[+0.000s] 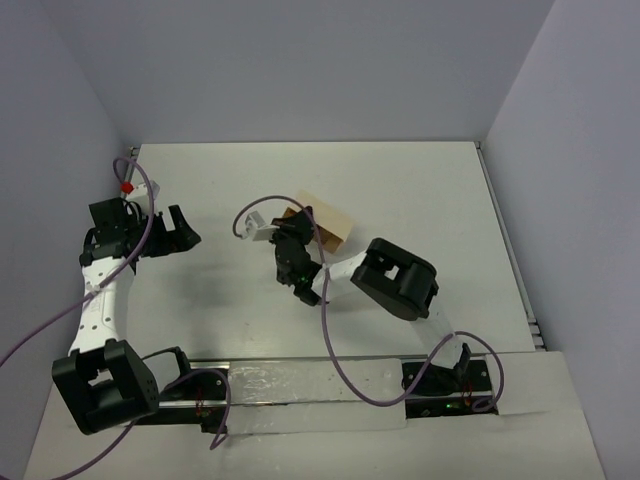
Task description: Build the wood block tower
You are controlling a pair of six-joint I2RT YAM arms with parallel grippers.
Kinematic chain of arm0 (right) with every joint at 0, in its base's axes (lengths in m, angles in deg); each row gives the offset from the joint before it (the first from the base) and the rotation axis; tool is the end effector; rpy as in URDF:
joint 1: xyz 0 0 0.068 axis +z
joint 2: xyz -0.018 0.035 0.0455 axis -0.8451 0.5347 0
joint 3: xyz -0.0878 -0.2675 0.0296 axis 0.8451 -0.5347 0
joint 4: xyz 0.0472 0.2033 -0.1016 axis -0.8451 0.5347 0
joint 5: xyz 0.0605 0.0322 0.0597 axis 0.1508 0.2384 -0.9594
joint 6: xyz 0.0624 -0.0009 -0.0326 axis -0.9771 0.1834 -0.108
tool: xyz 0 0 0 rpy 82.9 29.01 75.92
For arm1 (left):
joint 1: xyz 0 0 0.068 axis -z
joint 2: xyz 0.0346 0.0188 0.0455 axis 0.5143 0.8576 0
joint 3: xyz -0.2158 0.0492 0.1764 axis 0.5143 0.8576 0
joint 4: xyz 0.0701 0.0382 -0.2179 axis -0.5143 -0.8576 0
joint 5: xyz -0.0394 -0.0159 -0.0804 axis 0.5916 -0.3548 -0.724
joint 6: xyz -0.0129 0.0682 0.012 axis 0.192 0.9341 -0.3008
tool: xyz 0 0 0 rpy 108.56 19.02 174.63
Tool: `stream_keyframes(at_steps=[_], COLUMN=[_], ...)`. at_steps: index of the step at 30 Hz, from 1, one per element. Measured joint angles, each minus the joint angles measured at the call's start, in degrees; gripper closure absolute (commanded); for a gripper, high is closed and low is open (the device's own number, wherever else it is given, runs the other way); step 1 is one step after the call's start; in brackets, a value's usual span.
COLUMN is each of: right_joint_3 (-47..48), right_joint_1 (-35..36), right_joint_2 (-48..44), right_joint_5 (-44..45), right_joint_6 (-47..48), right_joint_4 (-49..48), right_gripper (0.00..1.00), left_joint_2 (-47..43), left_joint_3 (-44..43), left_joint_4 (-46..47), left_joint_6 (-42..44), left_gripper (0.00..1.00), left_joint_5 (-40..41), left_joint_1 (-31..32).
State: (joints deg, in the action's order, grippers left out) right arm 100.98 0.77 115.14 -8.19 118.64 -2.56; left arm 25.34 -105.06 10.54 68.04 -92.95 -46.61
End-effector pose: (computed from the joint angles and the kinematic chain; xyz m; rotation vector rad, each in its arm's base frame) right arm 0.2682 0.3422 0.2100 -0.8998 1.3344 -0.9613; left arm 0.2129 0.0309 0.2742 -0.1038 2.2957 -0.4678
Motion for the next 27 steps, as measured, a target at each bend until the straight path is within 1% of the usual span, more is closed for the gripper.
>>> stream_keyframes(at_steps=[5,9,14,23,27], right_joint_3=[-0.01,-0.01,0.44,7.53,7.79], right_joint_1=[2.62,3.71,3.9,3.09,2.78], right_joint_2=[6.03,10.85,12.58,14.19,14.63], right_joint_5=[-0.61,-1.46,-1.71,-2.46,-3.39], right_joint_6=[14.93,22.61,27.32,33.12,34.54], right_joint_4=[-7.26,-8.34,-8.73,-10.05,-10.53], right_gripper=[1.0,1.0,1.0,1.0,1.0], left_joint_2=[-1.16,-1.2,-1.2,-1.2,-1.2], left_joint_3=[0.0,0.0,0.0,0.0,0.0], left_joint_4=[-0.02,-0.05,-0.04,-0.01,-0.03], left_joint_6=[0.1,0.12,0.1,0.12,0.12], left_gripper=[0.01,0.01,0.01,0.01,0.01], left_joint_5=[-1.16,-1.64,-1.88,-2.14,-2.48], left_joint_1=[-0.2,-0.29,-0.59,-0.61,-0.62])
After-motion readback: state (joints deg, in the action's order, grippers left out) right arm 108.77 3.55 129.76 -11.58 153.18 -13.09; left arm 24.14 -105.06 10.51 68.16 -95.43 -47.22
